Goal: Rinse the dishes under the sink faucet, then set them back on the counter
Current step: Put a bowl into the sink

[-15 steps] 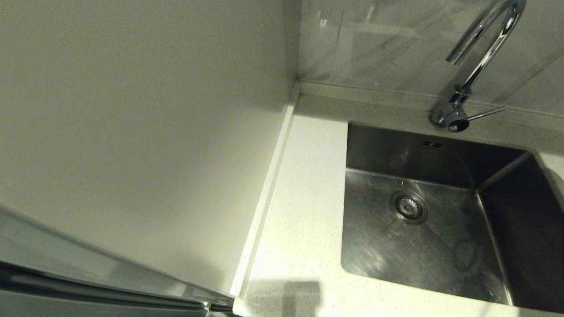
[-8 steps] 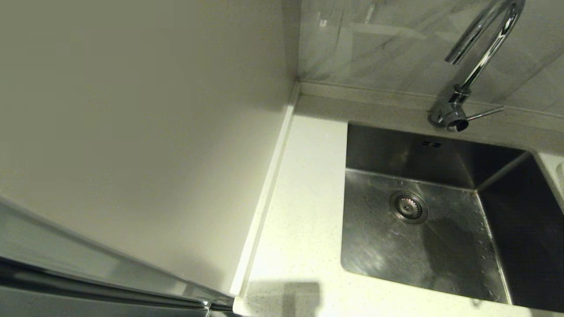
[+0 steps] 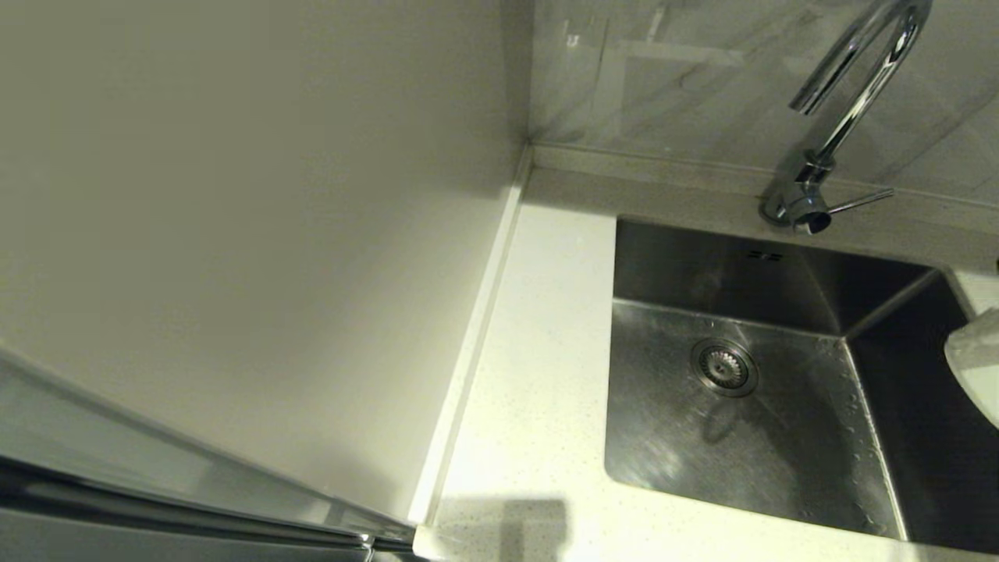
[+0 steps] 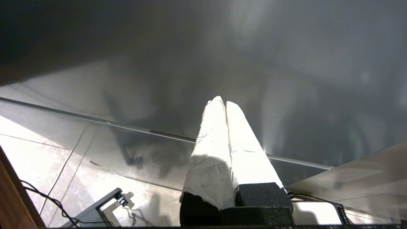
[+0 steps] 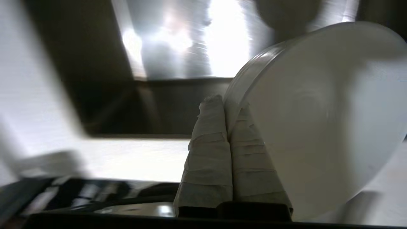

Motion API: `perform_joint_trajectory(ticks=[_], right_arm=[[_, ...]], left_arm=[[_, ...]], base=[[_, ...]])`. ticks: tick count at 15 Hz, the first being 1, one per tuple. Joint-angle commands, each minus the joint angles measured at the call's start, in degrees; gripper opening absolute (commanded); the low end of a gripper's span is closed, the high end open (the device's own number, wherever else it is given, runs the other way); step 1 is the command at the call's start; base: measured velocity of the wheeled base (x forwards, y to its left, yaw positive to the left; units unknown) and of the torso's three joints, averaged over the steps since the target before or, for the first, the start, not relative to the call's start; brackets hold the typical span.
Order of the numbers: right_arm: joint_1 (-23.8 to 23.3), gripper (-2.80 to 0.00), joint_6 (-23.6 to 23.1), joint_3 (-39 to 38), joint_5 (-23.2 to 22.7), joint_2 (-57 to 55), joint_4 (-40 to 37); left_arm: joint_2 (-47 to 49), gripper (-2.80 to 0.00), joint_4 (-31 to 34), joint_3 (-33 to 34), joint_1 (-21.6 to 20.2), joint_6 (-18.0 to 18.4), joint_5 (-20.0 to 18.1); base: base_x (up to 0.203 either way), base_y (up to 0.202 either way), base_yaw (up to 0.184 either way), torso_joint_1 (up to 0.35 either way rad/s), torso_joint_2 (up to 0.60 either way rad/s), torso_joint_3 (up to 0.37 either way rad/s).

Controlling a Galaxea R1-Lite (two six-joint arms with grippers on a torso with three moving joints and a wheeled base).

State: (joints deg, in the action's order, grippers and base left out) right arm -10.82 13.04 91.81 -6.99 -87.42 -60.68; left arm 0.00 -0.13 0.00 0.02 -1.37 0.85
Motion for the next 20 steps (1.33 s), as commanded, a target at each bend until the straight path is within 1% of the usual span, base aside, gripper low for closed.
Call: perform_joint_trajectory(ticks=[1,3,4,6,7,8,9,11,13,17,18,20], right_arm=[[2.2,-2.80,-3.3,-5.0,5.3,-4.2,6.2],[2.9,-2.80,-6.0,-12.0,9.4,-5.7,20.7],[3.1,-2.80,-7.9,-15.6,11.1,-6.8,29.6],[3.2,-2.80,-12.4,-22.1,12.9,-10.2,45.4],[3.1,-2.80,-13.9,-24.6,13.6,-12.9,52.8],[3.1,-2.80,-14.7,-26.3,14.5,-15.7,59.1],[3.1,-2.80,-15.1,-27.2,15.4,-18.4,63.0],[3.1,-2.80,-15.4,-26.8,16.7,-24.4,68.6],[3.0,-2.80,-15.5,-22.9,18.5,-30.7,71.2],[2.3,-2.80,-15.6,-11.5,23.3,-42.8,73.1],[2.2,-2.80,-15.6,-9.4,24.0,-44.5,73.1],[1.8,-2.80,-16.4,-7.9,24.6,-47.6,73.1]], left_arm=[[-0.2,-2.80,0.0,0.0,0.0,0.0,0.1],[-0.2,-2.80,0.0,0.0,0.1,0.0,0.0],[-0.2,-2.80,0.0,0.0,0.0,0.0,0.0],[-0.2,-2.80,0.0,0.0,0.0,0.0,0.0],[-0.2,-2.80,0.0,0.0,0.0,0.0,0.0],[-0.2,-2.80,0.0,0.0,0.0,0.0,0.0],[-0.2,-2.80,0.0,0.0,0.0,0.0,0.0],[-0.2,-2.80,0.0,0.0,0.0,0.0,0.0],[-0.2,-2.80,0.0,0.0,0.0,0.0,0.0],[-0.2,-2.80,0.0,0.0,0.0,0.0,0.0],[-0.2,-2.80,0.0,0.0,0.1,0.0,0.0],[-0.2,-2.80,0.0,0.0,0.0,0.0,0.0]], base=[[0.000,0.000,0.000,0.000,0.00,0.000],[0.000,0.000,0.000,0.000,0.00,0.000],[0.000,0.000,0.000,0.000,0.00,0.000],[0.000,0.000,0.000,0.000,0.00,0.000],[0.000,0.000,0.000,0.000,0.00,0.000],[0.000,0.000,0.000,0.000,0.00,0.000],[0.000,0.000,0.000,0.000,0.00,0.000],[0.000,0.000,0.000,0.000,0.00,0.000],[0.000,0.000,0.000,0.000,0.00,0.000],[0.000,0.000,0.000,0.000,0.00,0.000],[0.000,0.000,0.000,0.000,0.00,0.000],[0.000,0.000,0.000,0.000,0.00,0.000]])
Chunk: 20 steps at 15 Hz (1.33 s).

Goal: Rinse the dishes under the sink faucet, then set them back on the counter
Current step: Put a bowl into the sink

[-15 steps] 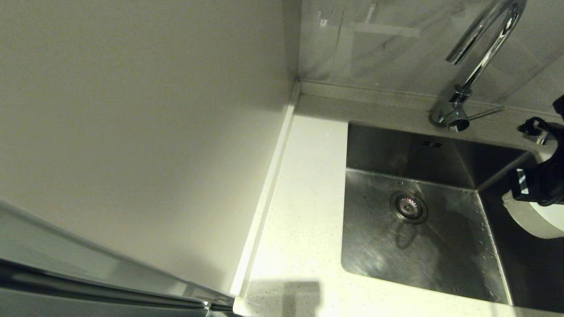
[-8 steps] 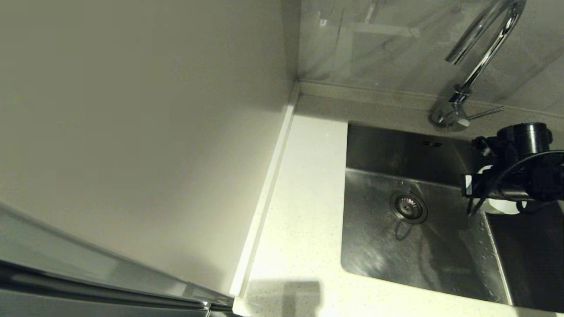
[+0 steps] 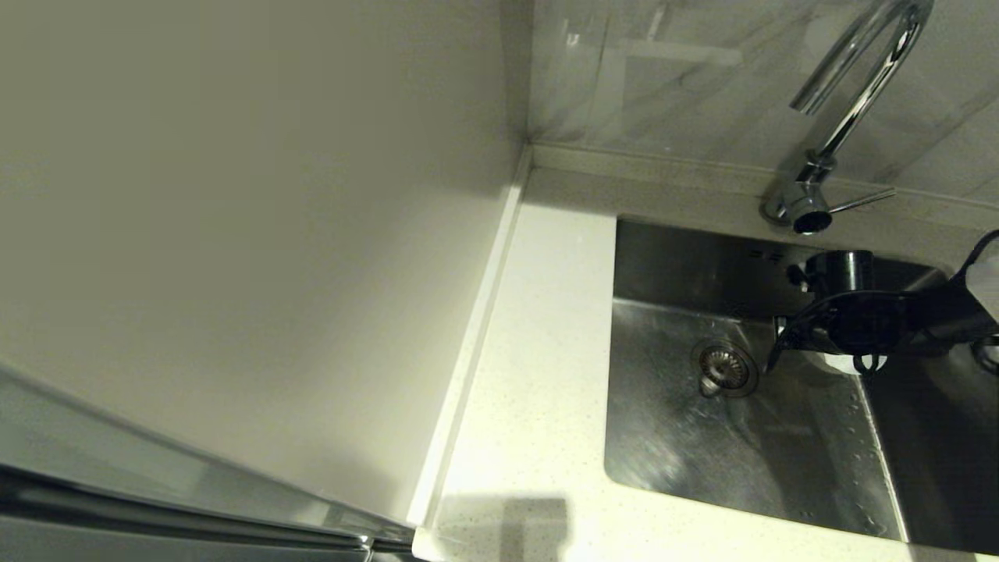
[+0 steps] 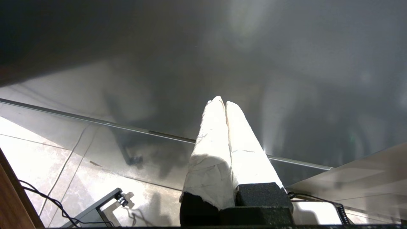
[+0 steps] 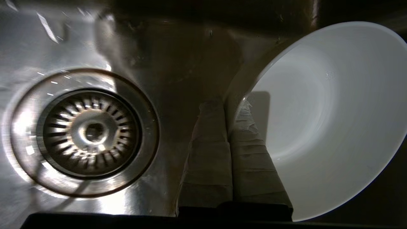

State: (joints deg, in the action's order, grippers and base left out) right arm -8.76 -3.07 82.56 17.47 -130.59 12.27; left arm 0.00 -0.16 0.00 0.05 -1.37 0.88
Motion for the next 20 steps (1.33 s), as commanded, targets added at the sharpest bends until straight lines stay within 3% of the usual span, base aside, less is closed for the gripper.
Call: perform_joint_trajectory(ticks=[1,5,6,11,16,18,20], right_arm=[[-0.5,-2.80,-0.9,2.2,0.4,-5.8,0.2],[-1.1,-2.80,-1.7,8.4,2.0,-11.0,0.0],[-1.3,0.00,-2.2,9.6,2.3,-11.8,0.1],[-2.1,0.00,-1.9,8.5,2.3,-6.5,-0.2],[-2.3,0.00,1.7,-1.6,1.7,18.3,-4.6],[-4.5,0.00,0.6,-3.1,0.0,29.5,-12.6],[-12.7,0.00,-2.7,0.2,-5.2,36.9,-29.9]], left_arm=[[-0.2,-2.80,0.0,0.0,0.0,0.0,0.0],[-0.2,-2.80,0.0,0.0,0.0,0.0,0.0],[-0.2,-2.80,0.0,0.0,0.0,0.0,0.0],[-0.2,-2.80,0.0,0.0,0.0,0.0,0.0],[-0.2,-2.80,0.0,0.0,0.0,0.0,0.0],[-0.2,-2.80,0.0,0.0,0.0,0.0,0.0],[-0.2,-2.80,0.0,0.0,0.0,0.0,0.0]], base=[[0.000,0.000,0.000,0.000,0.00,0.000],[0.000,0.000,0.000,0.000,0.00,0.000],[0.000,0.000,0.000,0.000,0.00,0.000],[0.000,0.000,0.000,0.000,0.00,0.000],[0.000,0.000,0.000,0.000,0.00,0.000],[0.000,0.000,0.000,0.000,0.00,0.000],[0.000,0.000,0.000,0.000,0.00,0.000]])
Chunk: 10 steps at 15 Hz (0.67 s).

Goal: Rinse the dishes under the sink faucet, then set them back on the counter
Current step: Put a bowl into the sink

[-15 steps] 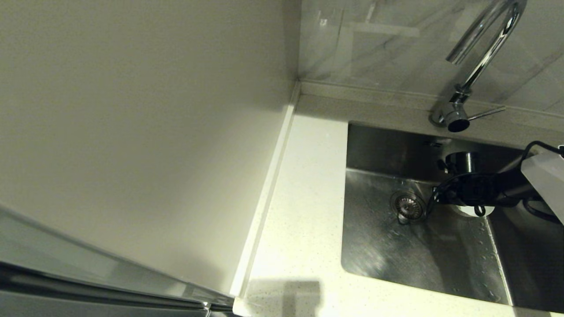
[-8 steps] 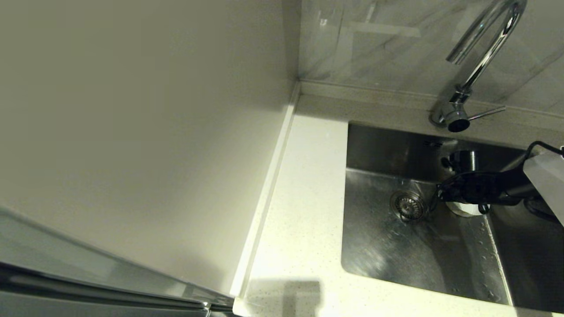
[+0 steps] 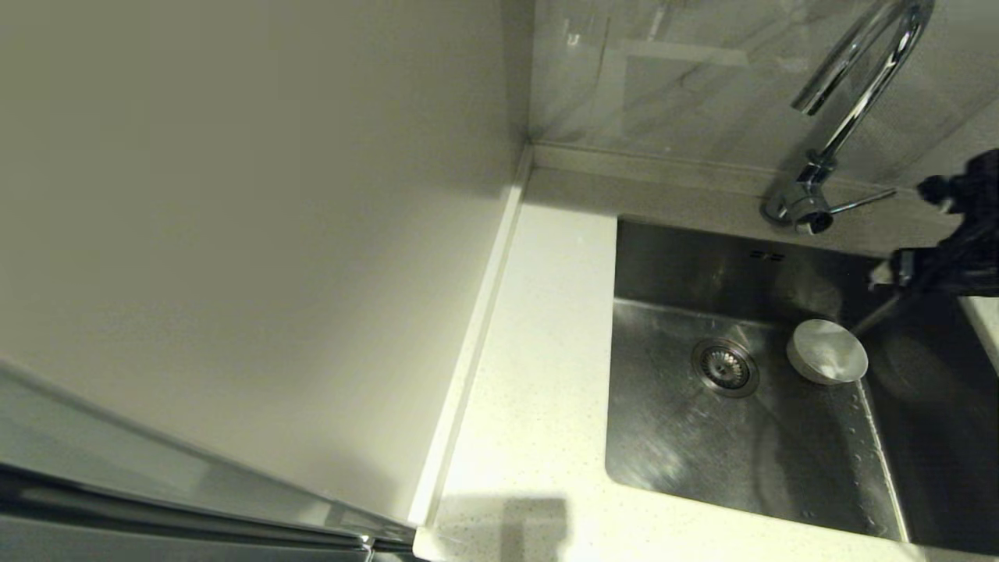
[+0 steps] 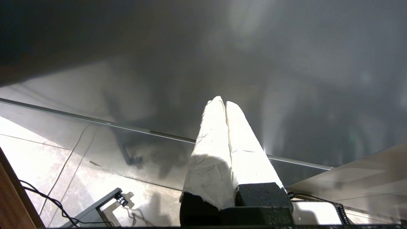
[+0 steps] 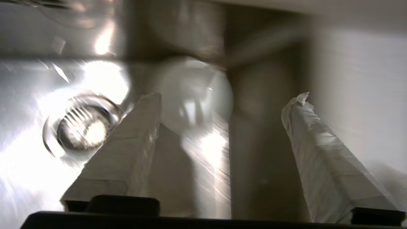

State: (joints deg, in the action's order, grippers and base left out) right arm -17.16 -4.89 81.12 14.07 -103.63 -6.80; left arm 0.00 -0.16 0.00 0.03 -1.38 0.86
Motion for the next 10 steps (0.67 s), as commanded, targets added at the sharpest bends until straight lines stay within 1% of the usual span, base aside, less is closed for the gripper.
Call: perform_joint_trajectory(ticks=[1,2,4,5,6,7,10], right_arm=[[-7.6,0.00,-1.9,6.1,-4.1,10.8,-17.3],[-11.8,0.00,-2.7,10.2,-6.2,10.9,-23.6],[-18.5,0.00,-3.9,13.6,-8.8,9.9,-31.6],[-20.7,0.00,-4.8,14.5,-9.5,9.4,-36.0],[-22.1,0.00,-5.3,15.4,-10.4,8.8,-40.2],[-23.2,0.00,-5.6,16.2,-11.3,7.6,-42.6],[-25.1,0.00,-5.5,16.3,-11.4,4.4,-43.2]], left_arm=[[-0.2,-2.80,0.0,0.0,0.1,0.1,0.0],[-0.3,-2.80,0.0,0.0,0.1,0.0,0.0],[-0.2,-2.80,0.0,0.0,0.0,0.0,0.0],[-0.2,-2.80,0.0,0.0,0.0,0.0,0.0],[-0.2,-2.80,0.0,0.0,0.0,0.0,0.0],[-0.3,-2.80,0.0,0.0,0.0,0.0,0.0],[-0.2,-2.80,0.0,0.0,0.0,0.0,0.0]], base=[[0.000,0.000,0.000,0.000,0.00,0.000],[0.000,0.000,0.000,0.000,0.00,0.000],[0.000,0.000,0.000,0.000,0.00,0.000],[0.000,0.000,0.000,0.000,0.00,0.000],[0.000,0.000,0.000,0.000,0.00,0.000],[0.000,0.000,0.000,0.000,0.00,0.000],[0.000,0.000,0.000,0.000,0.00,0.000]])
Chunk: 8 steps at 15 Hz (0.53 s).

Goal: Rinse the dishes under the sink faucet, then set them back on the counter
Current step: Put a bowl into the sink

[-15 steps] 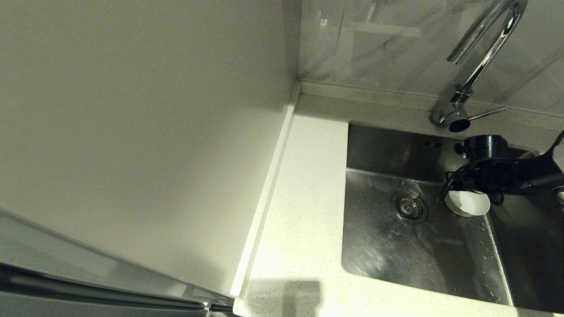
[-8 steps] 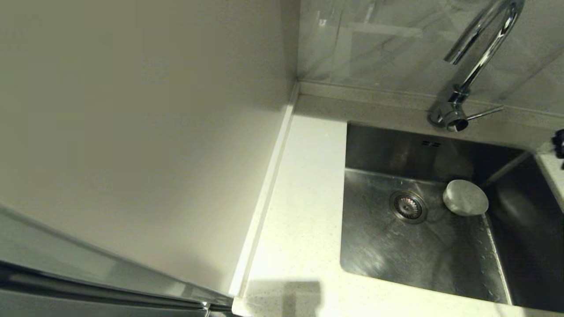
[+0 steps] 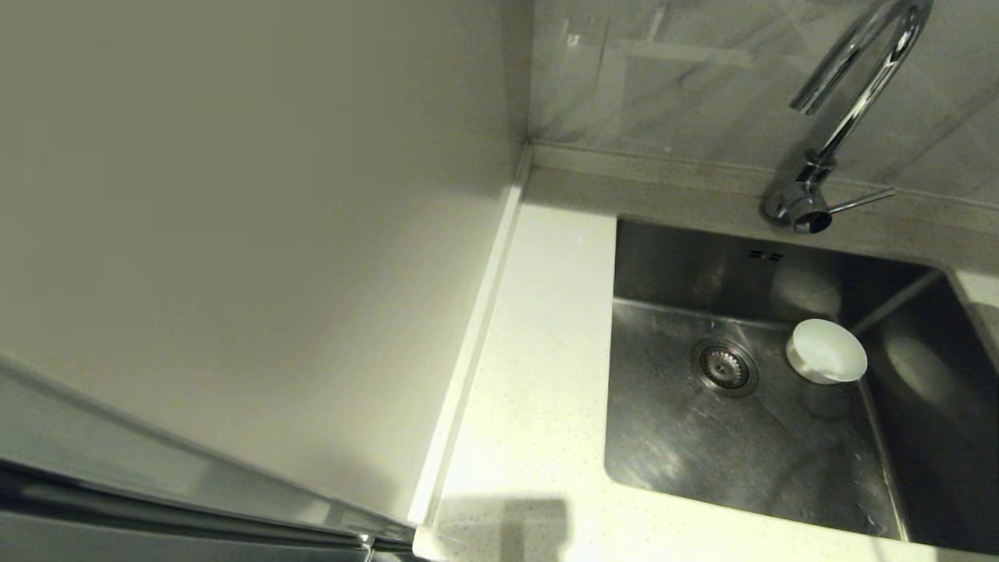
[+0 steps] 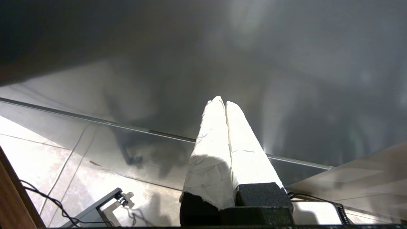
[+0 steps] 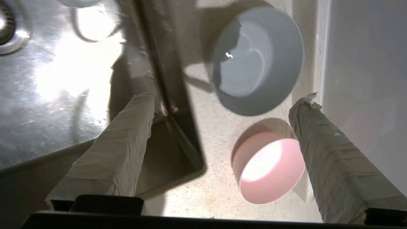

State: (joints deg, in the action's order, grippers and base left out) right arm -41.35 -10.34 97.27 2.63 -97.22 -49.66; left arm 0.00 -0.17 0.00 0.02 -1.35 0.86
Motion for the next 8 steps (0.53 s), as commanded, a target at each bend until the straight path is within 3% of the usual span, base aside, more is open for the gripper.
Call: perform_joint_trajectory(ticks=[1,8], right_arm=[[-1.4,0.00,0.0,-0.6,-0.2,-2.5,-0.4],[-3.9,0.00,1.8,-3.6,-0.7,-11.3,-0.1]], left_arm=[[-0.2,-2.80,0.0,0.0,0.0,-0.1,0.0],[-0.2,-2.80,0.0,0.0,0.1,-0.1,0.0]], base=[[0.000,0.000,0.000,0.000,0.00,0.000],[0.000,0.000,0.000,0.000,0.00,0.000]])
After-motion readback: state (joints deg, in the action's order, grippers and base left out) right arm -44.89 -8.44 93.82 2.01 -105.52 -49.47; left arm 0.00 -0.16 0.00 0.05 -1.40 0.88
